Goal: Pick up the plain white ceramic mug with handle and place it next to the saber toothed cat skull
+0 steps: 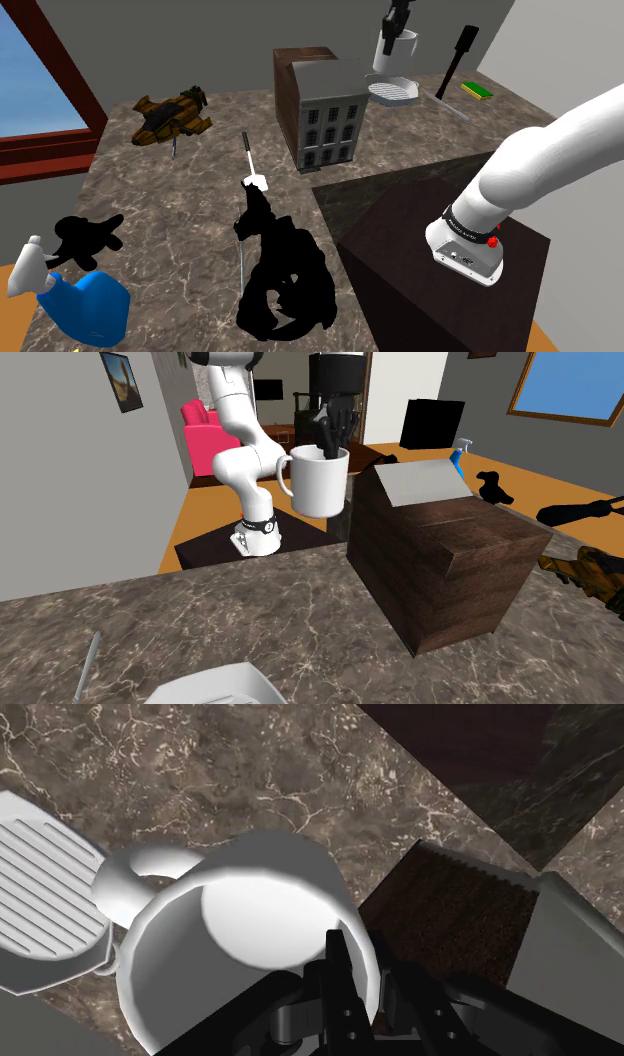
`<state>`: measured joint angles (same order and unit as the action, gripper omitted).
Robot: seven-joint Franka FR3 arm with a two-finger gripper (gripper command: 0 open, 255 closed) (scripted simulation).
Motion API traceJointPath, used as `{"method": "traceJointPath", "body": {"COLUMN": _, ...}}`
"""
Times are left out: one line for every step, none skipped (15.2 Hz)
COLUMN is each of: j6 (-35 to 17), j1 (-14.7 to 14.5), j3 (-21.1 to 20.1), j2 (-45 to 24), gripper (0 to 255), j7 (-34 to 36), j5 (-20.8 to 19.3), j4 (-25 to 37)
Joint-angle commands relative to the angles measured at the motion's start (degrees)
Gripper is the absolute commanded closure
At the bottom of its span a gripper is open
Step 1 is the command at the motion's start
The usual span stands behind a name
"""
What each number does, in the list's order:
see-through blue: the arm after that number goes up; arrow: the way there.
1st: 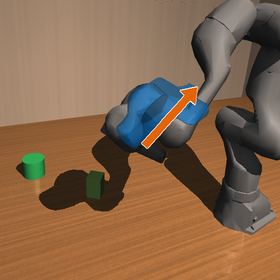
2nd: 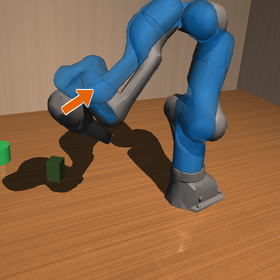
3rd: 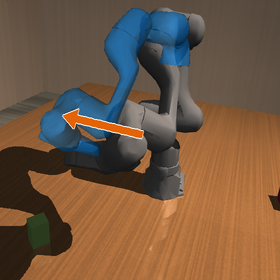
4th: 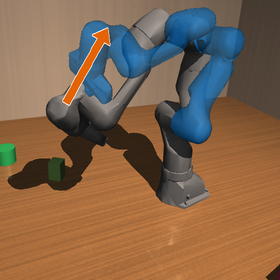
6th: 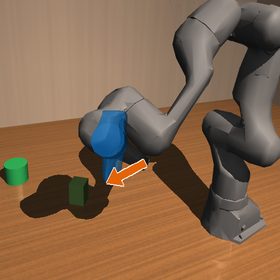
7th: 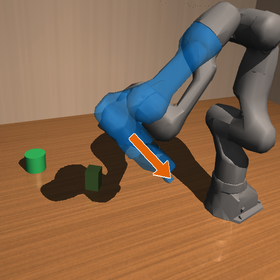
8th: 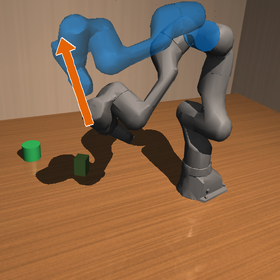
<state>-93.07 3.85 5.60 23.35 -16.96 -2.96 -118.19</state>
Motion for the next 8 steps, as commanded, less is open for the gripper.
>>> {"method": "traceJointPath", "body": {"j6": 0.2, "j1": -0.81, "j3": -1.79, "j2": 2.12, "gripper": 255, "j7": 2.51, "j5": 0.65, "j4": -1.98}}
{"method": "traceJointPath", "body": {"j6": 0.35, "j1": -1.26, "j3": -2.77, "j2": 3.01, "gripper": 255, "j7": 3.82, "j5": 1.08, "j4": -2.75}}
{"method": "traceJointPath", "body": {"j6": 0.52, "j1": -1.72, "j3": -3.76, "j2": 3.85, "gripper": 255, "j7": 5.14, "j5": 1.54, "j4": -3.45}}
{"method": "traceJointPath", "body": {"j6": 0.68, "j1": -2.2, "j3": -4.76, "j2": 4.63, "gripper": 255, "j7": 6.47, "j5": 2.03, "j4": -4.09}}
{"method": "traceJointPath", "body": {"j6": 0.84, "j1": -2.67, "j3": -5.76, "j2": 5.35, "gripper": 255, "j7": 7.8, "j5": 2.55, "j4": -4.67}}
{"method": "traceJointPath", "body": {"j6": 0.99, "j1": -3.15, "j3": -6.79, "j2": 6.01, "gripper": 255, "j7": 9.12, "j5": 3.1, "j4": -5.18}}
{"method": "traceJointPath", "body": {"j6": 1.14, "j1": -3.63, "j3": -7.81, "j2": 6.61, "gripper": 255, "j7": 10.46, "j5": 3.67, "j4": -5.63}}
{"method": "traceJointPath", "body": {"j6": 1.28, "j1": -4.12, "j3": -8.85, "j2": 7.16, "gripper": 255, "j7": 11.79, "j5": 4.26, "j4": -6.02}}
